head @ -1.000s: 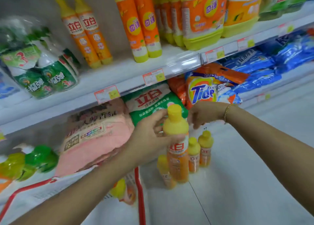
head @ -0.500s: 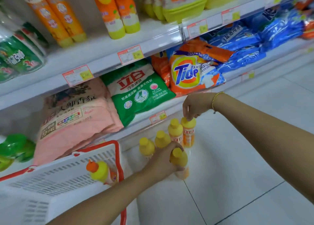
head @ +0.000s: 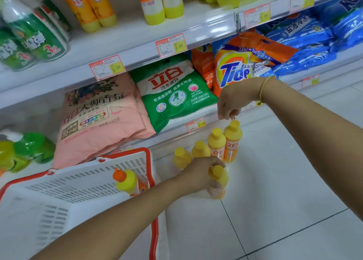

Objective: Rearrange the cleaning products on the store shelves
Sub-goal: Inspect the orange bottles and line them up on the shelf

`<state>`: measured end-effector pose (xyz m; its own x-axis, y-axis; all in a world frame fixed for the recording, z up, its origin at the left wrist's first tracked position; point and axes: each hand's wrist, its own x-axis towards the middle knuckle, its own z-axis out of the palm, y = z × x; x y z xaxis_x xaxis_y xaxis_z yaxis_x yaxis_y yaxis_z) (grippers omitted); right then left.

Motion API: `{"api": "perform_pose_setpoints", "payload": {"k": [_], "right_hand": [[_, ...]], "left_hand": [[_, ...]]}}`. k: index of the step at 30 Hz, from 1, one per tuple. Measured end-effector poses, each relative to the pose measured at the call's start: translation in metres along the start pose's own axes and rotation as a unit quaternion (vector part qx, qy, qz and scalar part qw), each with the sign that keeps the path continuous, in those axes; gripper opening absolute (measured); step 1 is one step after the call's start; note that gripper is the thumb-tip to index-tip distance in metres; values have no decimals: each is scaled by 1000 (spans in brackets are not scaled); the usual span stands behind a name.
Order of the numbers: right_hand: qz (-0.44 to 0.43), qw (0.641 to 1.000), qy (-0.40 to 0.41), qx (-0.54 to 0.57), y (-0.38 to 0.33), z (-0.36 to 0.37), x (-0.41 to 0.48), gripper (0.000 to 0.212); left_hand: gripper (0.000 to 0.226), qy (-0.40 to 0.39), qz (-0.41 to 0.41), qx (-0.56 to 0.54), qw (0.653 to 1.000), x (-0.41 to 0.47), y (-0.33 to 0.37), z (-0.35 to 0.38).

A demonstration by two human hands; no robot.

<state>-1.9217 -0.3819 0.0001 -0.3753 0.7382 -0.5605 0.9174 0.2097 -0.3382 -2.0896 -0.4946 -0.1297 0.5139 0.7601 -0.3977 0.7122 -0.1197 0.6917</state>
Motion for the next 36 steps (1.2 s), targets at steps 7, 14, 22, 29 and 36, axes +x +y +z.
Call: {"api": "perform_pose_setpoints", "payload": {"k": [7, 14, 22, 29, 36], "right_hand": [[-204, 837, 491, 126, -59, -66, -9, 16], [-216, 764, 601, 90, -103, -109, 71, 18], [-55, 716, 693, -71, -124, -97, 129, 32], [-93, 666, 736, -72, -119, -93, 138, 40], [-99, 673, 731, -54, -119, -94, 137, 41]], "left_hand": [[13, 30, 8, -146, 989, -23, 37, -101], [16, 448, 105, -232, 857, -55, 68, -282], [12, 577, -25, -144, 804, 24, 18, -417], [24, 650, -42, -172, 739, 49, 4, -464], [23, 631, -59, -138, 761, 48, -9, -461]]}}
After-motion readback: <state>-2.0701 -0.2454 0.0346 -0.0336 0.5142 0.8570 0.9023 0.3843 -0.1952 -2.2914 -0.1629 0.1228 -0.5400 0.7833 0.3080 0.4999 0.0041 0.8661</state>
